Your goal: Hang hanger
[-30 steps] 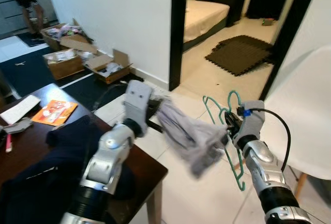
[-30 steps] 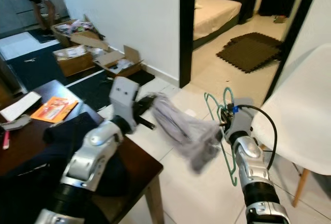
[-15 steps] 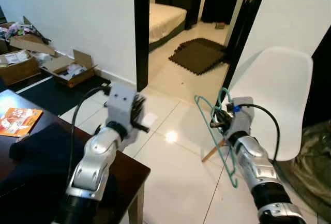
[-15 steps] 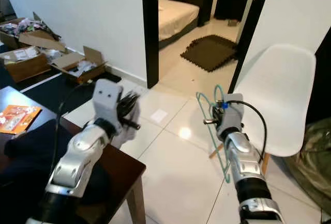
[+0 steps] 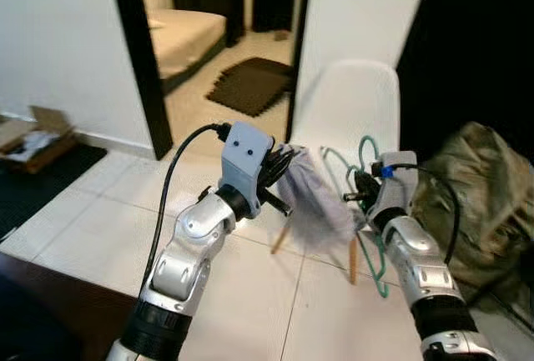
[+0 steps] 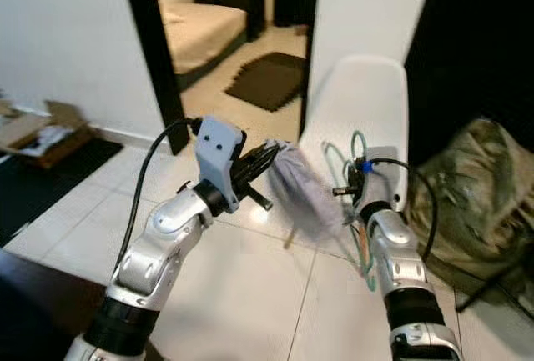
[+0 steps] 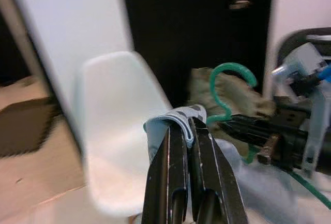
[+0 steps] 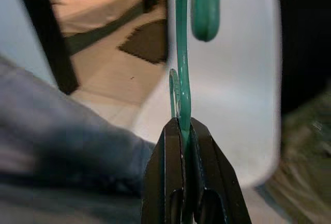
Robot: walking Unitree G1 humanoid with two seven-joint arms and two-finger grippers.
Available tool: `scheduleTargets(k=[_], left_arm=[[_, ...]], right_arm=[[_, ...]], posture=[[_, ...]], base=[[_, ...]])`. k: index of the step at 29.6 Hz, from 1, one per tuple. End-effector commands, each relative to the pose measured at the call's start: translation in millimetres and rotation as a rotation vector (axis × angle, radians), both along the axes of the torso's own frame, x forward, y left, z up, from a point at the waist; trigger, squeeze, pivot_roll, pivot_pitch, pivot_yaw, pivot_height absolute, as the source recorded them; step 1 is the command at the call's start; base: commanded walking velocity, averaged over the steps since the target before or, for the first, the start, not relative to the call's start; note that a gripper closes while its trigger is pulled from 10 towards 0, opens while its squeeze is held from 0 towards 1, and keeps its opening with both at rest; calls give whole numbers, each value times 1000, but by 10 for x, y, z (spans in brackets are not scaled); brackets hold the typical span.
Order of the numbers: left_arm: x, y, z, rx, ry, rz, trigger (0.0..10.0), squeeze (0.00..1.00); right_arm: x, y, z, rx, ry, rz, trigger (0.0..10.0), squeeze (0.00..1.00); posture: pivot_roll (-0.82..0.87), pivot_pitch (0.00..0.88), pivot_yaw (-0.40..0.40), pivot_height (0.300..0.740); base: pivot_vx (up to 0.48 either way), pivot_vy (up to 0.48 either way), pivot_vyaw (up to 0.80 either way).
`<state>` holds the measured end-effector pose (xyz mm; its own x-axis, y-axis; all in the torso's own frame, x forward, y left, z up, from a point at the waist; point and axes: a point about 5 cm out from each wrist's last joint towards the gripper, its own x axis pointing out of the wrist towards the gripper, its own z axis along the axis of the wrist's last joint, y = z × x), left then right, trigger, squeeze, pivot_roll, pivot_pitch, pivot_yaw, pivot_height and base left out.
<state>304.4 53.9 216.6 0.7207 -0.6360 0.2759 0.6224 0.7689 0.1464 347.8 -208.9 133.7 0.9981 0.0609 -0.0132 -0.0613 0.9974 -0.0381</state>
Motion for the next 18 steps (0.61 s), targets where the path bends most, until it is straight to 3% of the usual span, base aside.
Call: scheduleTargets(k=[1, 5, 11, 15, 18], left_arm=[[-22, -16, 47, -3, -25, -38, 10000, 0], [-21, -13, 69, -5, -31, -52, 10000, 0], [135, 174, 41, 37, -37, 24, 10000, 0], [166, 222, 53, 47, -47, 39, 10000, 0], [238, 353, 53, 102, -67, 71, 10000, 0]], right_arm=[[-8, -12, 13, 6, 1, -11, 10000, 0], [-9, -17, 22, 8, 0, -14, 10000, 0], [-39, -11, 11, 29, 4, 5, 10000, 0], [-47, -12, 24, 32, 0, 26, 10000, 0], [-51, -44, 55, 37, -5, 68, 10000, 0]], posture=[[-18, 0, 10, 740], [-22, 0, 14, 740], [-33, 0, 17, 740], [-35, 0, 14, 740], [-38, 0, 7, 740]], base=[[0, 0, -800], [0, 0, -800], [0, 0, -800], [0, 0, -800], [0, 0, -800]])
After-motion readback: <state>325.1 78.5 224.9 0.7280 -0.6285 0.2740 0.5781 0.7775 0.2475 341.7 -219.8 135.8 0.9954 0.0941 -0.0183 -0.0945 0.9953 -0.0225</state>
